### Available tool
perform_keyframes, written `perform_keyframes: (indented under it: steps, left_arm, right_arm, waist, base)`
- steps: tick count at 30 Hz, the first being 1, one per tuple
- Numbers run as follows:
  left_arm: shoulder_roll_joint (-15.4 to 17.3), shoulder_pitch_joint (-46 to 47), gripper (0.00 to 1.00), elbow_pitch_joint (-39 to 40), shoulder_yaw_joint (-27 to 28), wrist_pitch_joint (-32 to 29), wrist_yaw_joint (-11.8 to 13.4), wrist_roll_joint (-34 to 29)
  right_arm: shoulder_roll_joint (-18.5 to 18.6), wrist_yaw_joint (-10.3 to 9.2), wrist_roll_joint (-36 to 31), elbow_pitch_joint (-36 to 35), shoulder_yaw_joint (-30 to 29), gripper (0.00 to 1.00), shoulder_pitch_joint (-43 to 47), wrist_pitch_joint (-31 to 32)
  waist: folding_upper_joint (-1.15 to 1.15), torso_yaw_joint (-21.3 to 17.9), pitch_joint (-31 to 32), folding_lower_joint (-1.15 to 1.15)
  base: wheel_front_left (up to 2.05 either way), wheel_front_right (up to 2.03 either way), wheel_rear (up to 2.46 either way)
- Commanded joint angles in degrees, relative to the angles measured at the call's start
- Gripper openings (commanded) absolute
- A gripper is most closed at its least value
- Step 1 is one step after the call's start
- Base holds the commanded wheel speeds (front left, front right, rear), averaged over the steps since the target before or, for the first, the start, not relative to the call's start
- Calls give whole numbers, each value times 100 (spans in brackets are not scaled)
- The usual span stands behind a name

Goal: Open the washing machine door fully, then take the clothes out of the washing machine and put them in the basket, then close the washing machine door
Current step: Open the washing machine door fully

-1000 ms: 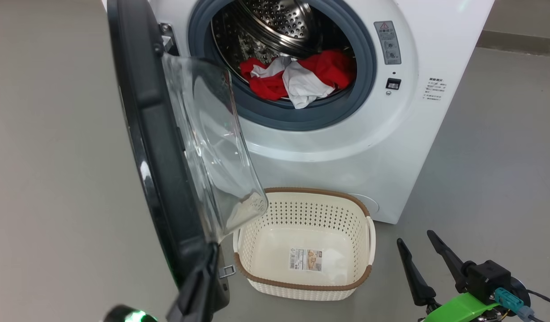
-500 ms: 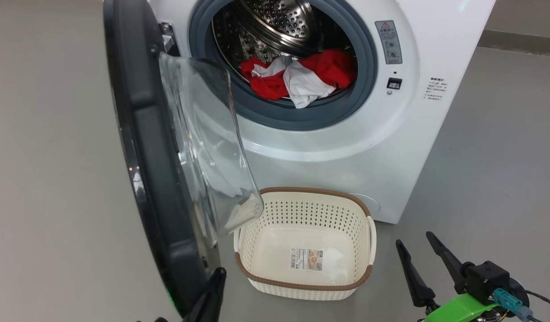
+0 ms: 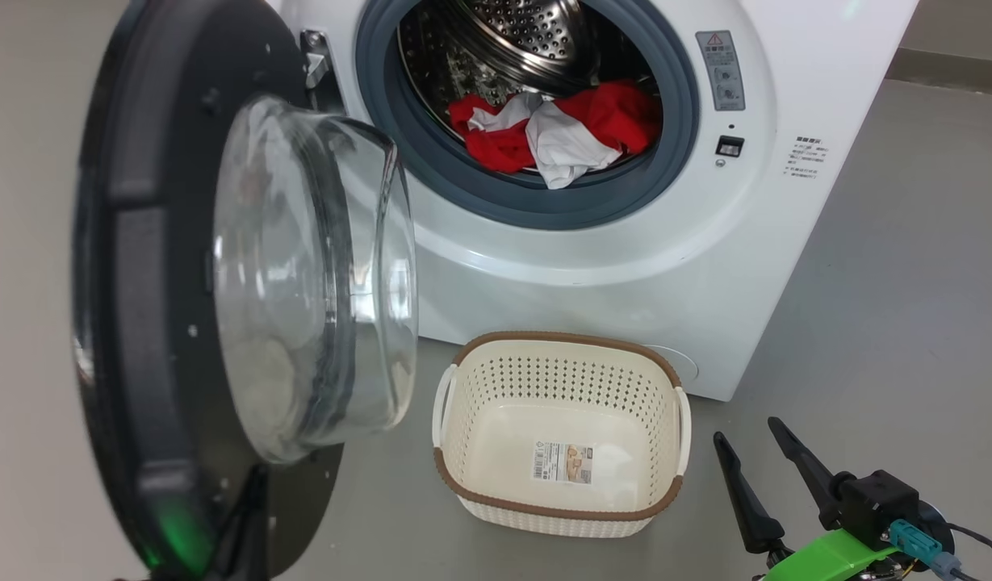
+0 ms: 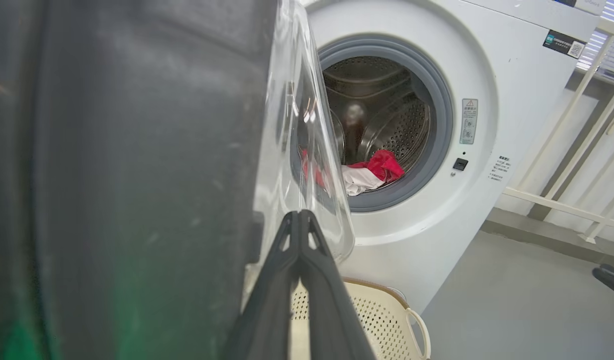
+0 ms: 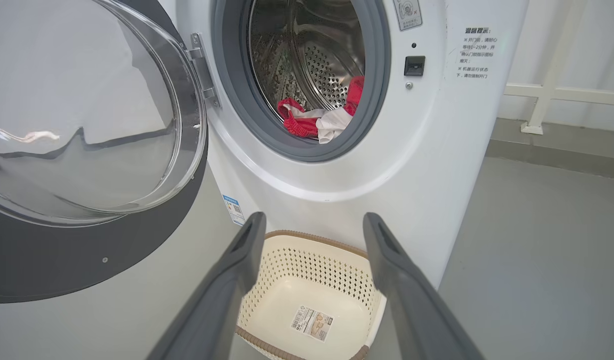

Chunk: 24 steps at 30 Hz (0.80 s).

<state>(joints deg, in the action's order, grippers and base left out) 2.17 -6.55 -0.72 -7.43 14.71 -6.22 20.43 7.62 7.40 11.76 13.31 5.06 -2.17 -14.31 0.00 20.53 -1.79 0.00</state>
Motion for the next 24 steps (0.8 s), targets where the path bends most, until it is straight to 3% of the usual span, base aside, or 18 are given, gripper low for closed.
perform_keyframes:
  steps: [1, 24]
  left_arm:
    - [75, 197, 0, 80, 378, 29, 84, 34]
    - [383, 1447, 0, -1025, 2772, 29, -15, -14]
  right_arm:
    - [25, 9, 53, -136, 155, 100, -166, -69]
    - [121, 9, -51, -151, 266, 100, -452, -69]
  waist:
    - [0, 18, -18, 0]
    - [0, -114, -454, 0]
  base:
    - [0, 0, 0]
    - [0, 0, 0]
